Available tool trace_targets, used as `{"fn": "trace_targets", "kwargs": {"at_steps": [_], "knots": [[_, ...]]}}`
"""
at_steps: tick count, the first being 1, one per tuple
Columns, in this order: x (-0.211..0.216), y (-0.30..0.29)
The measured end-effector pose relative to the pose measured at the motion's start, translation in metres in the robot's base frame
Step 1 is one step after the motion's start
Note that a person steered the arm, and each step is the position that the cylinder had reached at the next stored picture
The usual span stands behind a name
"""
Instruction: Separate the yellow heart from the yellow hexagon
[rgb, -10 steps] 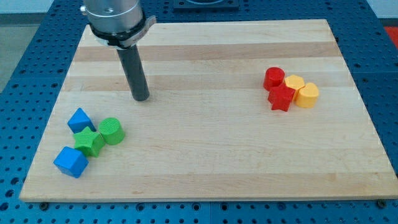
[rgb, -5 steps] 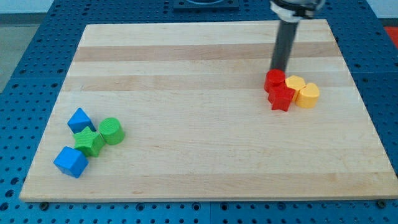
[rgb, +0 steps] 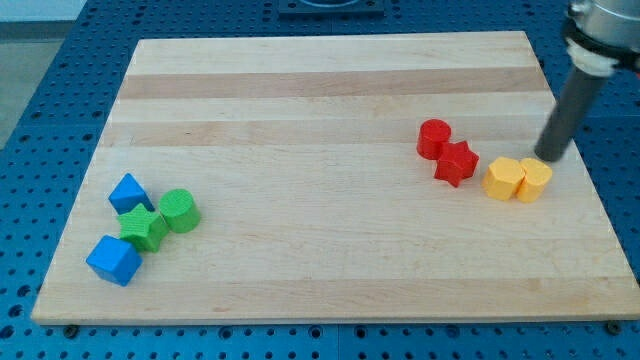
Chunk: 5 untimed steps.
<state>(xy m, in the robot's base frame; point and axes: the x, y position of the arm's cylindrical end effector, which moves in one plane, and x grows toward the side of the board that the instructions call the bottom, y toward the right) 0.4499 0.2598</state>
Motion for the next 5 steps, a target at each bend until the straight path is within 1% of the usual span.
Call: {"fn": "trace_targets", "kwargs": {"at_steps": [1, 2, 3, 5], "knots": [[0.031, -0.011], [0.037, -0.028], [-0.009, -0.013], [0.051, -0.043]]}}
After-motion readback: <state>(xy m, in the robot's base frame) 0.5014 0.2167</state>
